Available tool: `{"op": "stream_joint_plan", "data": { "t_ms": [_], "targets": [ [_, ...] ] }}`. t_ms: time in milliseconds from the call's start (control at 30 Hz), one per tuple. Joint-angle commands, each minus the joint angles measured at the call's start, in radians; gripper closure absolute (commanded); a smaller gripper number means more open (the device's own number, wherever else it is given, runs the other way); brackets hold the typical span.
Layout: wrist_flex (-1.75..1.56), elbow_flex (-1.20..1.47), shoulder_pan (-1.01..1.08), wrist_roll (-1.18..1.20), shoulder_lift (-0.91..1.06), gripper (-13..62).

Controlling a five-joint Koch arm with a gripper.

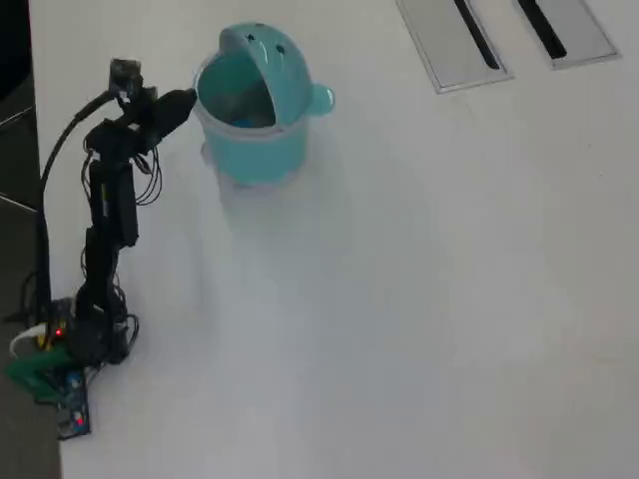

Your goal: Grasp RGB lego blocks and put them in the bin one by one.

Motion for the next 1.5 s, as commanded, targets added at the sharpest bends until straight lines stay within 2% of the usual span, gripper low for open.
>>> {"op": "stream_joint_plan", "data": {
  "t_ms": [0,800,1033,1467],
  "targets": [
    [0.015,-0.048,-0.015,0.021,0.077,15.6],
    [0.212,0.006,-0.037,0.025,0.270,15.7],
    [0.227,0.160,-0.031,0.026,0.388,15.8],
    [0.193,0.758,-0.021,0.051,0.778,15.9]
  ]
}}
